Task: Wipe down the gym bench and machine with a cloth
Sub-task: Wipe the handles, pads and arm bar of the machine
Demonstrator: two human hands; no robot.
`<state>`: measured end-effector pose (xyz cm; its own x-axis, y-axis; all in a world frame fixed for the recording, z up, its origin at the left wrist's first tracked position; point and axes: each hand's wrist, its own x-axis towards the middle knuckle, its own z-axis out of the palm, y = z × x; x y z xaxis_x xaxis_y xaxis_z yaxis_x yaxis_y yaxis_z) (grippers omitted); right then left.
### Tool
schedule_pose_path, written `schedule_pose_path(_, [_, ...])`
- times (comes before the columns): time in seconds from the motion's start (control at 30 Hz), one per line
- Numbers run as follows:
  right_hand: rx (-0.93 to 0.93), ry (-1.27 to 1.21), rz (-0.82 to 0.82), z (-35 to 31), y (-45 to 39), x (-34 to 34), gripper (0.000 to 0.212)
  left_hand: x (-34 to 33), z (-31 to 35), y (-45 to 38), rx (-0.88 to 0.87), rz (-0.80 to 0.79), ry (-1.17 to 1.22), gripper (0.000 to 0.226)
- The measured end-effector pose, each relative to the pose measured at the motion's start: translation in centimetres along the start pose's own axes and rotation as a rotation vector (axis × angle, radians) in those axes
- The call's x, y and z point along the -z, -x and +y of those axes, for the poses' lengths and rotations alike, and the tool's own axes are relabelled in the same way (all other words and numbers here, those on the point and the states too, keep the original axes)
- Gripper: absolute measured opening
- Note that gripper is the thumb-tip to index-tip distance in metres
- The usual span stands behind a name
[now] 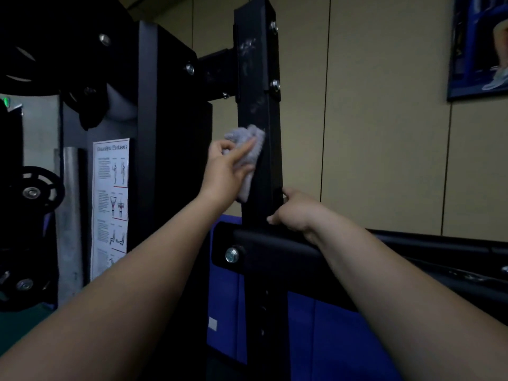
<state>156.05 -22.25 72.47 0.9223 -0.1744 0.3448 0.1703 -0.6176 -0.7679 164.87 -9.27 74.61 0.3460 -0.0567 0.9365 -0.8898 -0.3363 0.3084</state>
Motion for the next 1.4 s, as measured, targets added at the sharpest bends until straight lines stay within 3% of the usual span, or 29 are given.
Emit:
schedule_pose_path(0.13, [-0.005, -0.024, 0.009, 0.3, -0.5, -0.1, 0.060, 1.2, 0.0, -1.4, 0.182, 0.188, 0.023, 0.048])
schedule_pose_path(0.3, [0.001, 0.084, 0.094, 0.0, -1.6, -0.7, 0.056, -1.0, -0.3, 1.1, -0.352, 0.105, -0.244, 0.047])
schedule_pose_path(0.4, [0.042, 0.153, 0.217, -2.1, -2.8, -0.4, 0.049, -2.1, -0.7, -1.3, -0.418, 0.081, -0.349, 0.041])
schedule_pose_path(0.5, [0.111, 0.092, 0.274, -4.5, -4.1, 0.7, 0.058, -0.8, -1.0, -5.2, -0.310, 0.091, -0.408, 0.047])
schedule_pose_path(0.57, [0.173, 0.083, 0.303, -5.4, -5.0, 1.3, 0.070, 0.6, -1.4, -7.4, -0.223, 0.106, -0.318, 0.045])
schedule_pose_path(0.7, [0.249, -0.076, 0.295, -4.5, -5.5, 1.3, 0.083, 1.6, -0.5, -6.4, -0.357, 0.196, -0.304, 0.044])
schedule_pose_path(0.83, [0.344, -0.251, 0.273, -2.6, -5.5, 0.6, 0.080, -0.4, -0.5, -5.6, -0.448, 0.097, -0.487, 0.045])
schedule_pose_path(0.93, [0.352, -0.261, 0.251, -1.9, -5.8, 0.6, 0.079, -0.3, -0.8, -8.0, -0.289, 0.139, -0.530, 0.051])
schedule_pose_path(1.07, [0.375, -0.289, 0.249, -1.5, -6.2, 0.7, 0.078, 1.4, 0.0, -10.9, -0.055, 0.283, -0.285, 0.047])
schedule_pose_path(1.2, [0.397, -0.271, 0.254, -1.6, -6.2, 0.8, 0.077, 0.4, 1.6, -11.9, -0.266, 0.180, -0.401, 0.043])
schedule_pose_path(1.3, [0.398, -0.273, 0.253, -1.7, -6.3, 0.9, 0.077, 0.7, 1.5, -13.7, -0.178, 0.151, -0.440, 0.046])
schedule_pose_path(1.4, [0.395, -0.293, 0.246, -1.6, -6.5, 0.8, 0.077, 1.2, 2.6, -14.6, -0.157, 0.225, -0.360, 0.049])
